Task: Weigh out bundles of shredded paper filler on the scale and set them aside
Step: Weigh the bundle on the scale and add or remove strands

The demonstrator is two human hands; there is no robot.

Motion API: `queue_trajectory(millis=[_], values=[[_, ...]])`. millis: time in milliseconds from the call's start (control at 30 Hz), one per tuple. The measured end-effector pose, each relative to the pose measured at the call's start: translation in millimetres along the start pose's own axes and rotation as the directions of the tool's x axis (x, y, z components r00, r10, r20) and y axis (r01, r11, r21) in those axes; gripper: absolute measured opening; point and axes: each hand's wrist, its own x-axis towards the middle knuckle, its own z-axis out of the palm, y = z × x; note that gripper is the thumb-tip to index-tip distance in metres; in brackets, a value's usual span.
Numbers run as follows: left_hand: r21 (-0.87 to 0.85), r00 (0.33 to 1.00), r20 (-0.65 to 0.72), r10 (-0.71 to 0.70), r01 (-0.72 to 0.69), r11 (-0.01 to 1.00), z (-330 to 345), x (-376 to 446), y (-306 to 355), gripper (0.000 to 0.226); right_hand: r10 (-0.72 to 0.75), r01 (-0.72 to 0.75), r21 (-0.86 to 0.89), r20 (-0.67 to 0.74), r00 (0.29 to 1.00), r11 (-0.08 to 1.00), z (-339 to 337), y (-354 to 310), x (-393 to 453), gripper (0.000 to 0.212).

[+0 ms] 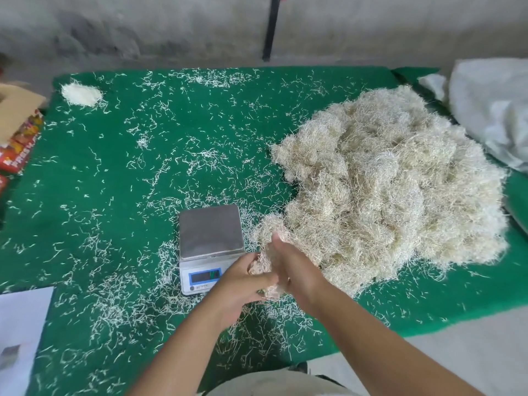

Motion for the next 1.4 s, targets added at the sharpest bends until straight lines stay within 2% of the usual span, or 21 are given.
queue_trajectory(millis=[67, 167, 200, 300, 333, 400, 500, 633, 767, 900, 1100, 1400], values=[[-0.004, 0.994, -0.105, 0.028, -0.028, 1.0, -17.8, 20.1, -5.9, 0.108, -0.006, 0.007, -0.026, 0.03, 1.0, 1.0, -2.4, 4.4, 0.3, 0.056], [-0.036, 0.972, -0.235, 0.032, -0.041, 0.998, -53.6, 45.9, 2.4, 0.109, 0.037, -0.046, -0.134, -0.069, 0.997, 0.99, -10.2, 7.1, -2.0, 0.063], [-0.027, 0.959, -0.282, 0.038, -0.047, 0.999, -66.1, 54.2, 6.3, 0.105, 0.043, -0.059, -0.148, -0.11, 0.993, 0.987, -14.1, 9.2, -1.9, 0.057], [0.015, 0.914, -0.404, 0.047, -0.045, 0.999, -101.4, 83.9, 11.4, 0.092, 0.04, -0.065, -0.129, -0.185, 0.982, 0.99, -26.5, 23.7, 1.1, 0.019], [0.03, 0.905, -0.423, 0.047, -0.038, 0.999, -110.2, 93.4, 12.9, 0.088, 0.053, -0.077, -0.115, -0.195, 0.979, 0.99, -29.5, 29.2, 1.2, 0.013], [0.136, 0.884, -0.461, 0.074, -0.012, 0.991, -121.9, 110.3, 14.1, 0.078, 0.096, -0.116, -0.092, -0.197, 0.976, 0.989, -34.5, 41.9, 1.1, 0.017], [0.331, 0.853, -0.493, 0.17, 0.003, 0.944, -128.4, 125.7, 16.1, 0.07, 0.147, -0.165, -0.081, -0.192, 0.97, 0.983, -40.5, 55.7, 1.4, 0.027], [0.489, 0.802, -0.498, 0.33, -0.054, 0.87, -137.8, 120.3, 23.2, 0.059, 0.164, -0.178, -0.054, -0.199, 0.966, 0.983, -47.9, 60.1, 5.5, 0.025], [0.508, 0.753, -0.543, 0.372, -0.059, 0.86, -152.9, 81.6, 11.4, 0.048, 0.155, -0.169, -0.058, -0.191, 0.969, 0.984, -50.4, 54.5, 10.8, 0.023], [0.508, 0.745, -0.563, 0.359, -0.032, 0.861, -157.4, 39.8, -15.7, 0.017, 0.155, -0.174, -0.086, -0.186, 0.97, 0.981, -45.5, 51.7, 16.1, 0.021], [0.525, 0.785, -0.532, 0.318, 0.011, 0.851, -149.9, 21.9, -48.0, 0.016, 0.146, -0.162, -0.124, -0.13, 0.981, 0.979, -31.5, 44.5, 22.1, 0.02], [0.491, 0.747, -0.574, 0.335, -0.013, 0.871, -151.9, 19.0, -44.0, 0.012, 0.132, -0.142, -0.156, -0.074, 0.989, 0.978, -27.8, 45.9, 28.3, 0.022]])
